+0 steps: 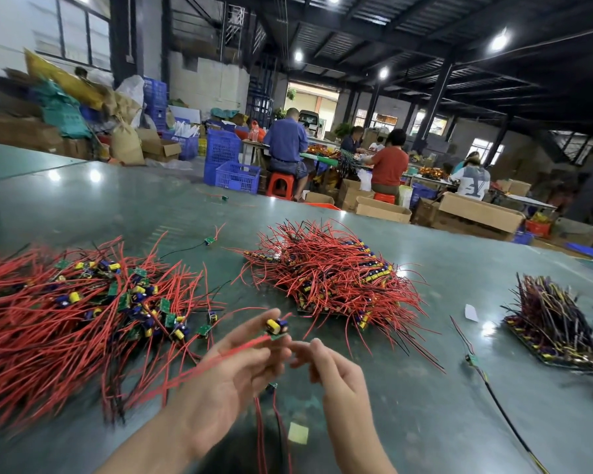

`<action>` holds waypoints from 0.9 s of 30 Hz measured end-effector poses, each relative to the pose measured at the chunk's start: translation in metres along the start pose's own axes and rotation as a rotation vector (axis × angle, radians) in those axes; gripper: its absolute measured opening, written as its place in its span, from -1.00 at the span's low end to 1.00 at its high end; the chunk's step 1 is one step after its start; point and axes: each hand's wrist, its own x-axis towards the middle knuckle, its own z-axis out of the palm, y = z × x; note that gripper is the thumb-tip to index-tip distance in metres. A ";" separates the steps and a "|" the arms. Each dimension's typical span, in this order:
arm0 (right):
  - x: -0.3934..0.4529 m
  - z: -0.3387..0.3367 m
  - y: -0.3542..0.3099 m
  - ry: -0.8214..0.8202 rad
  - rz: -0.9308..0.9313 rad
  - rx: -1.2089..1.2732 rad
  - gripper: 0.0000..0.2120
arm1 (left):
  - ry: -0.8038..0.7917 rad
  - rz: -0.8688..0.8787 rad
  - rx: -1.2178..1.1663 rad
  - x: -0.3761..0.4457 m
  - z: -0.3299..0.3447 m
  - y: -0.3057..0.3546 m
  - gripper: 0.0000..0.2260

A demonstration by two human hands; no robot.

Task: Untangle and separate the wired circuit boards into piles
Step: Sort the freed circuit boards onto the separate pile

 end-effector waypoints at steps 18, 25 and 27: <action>0.001 -0.002 0.002 -0.038 0.171 0.203 -0.79 | -0.009 -0.207 0.504 -0.008 0.013 -0.018 -0.87; 0.001 -0.003 0.002 -0.013 0.151 0.260 -0.82 | -0.118 -0.177 0.650 -0.008 0.013 -0.014 -0.76; 0.001 -0.001 0.004 0.071 0.112 0.209 -0.77 | -0.113 -0.168 0.666 -0.008 0.012 -0.014 -0.78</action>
